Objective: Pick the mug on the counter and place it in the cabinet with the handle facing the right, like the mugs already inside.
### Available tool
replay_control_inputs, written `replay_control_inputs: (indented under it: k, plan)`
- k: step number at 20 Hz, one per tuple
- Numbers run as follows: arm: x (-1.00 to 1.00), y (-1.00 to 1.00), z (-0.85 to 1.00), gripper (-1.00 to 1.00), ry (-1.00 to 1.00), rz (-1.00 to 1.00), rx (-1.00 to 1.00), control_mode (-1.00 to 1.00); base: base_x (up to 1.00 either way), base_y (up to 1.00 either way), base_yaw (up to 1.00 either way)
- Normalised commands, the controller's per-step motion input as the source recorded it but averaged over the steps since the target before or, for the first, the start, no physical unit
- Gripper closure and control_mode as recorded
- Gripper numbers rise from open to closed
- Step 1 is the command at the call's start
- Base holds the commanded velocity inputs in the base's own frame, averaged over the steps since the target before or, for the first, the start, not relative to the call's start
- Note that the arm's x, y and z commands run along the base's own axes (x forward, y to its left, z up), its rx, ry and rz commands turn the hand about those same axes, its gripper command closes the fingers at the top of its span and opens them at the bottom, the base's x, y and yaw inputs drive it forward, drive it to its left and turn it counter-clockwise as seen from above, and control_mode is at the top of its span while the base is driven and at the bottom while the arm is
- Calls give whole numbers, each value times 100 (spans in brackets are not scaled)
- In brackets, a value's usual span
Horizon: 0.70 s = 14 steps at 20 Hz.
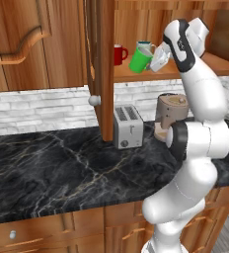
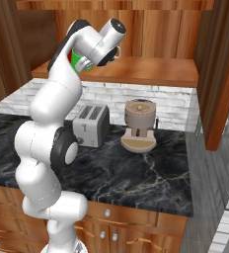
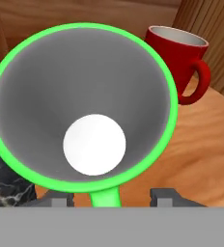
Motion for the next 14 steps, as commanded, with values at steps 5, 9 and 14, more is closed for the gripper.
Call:
replay_control_inputs:
  k: [5, 9, 14]
  plan:
    - [18, 3, -2, -100, -1, 7, 0, -100, 0, 0, 0]
    - [16, 3, 0, -100, -1, 7, 0, -100, 0, 0, 0]
    - [11, 4, 8, -100, -2, 6, -1, -100, 0, 0, 0]
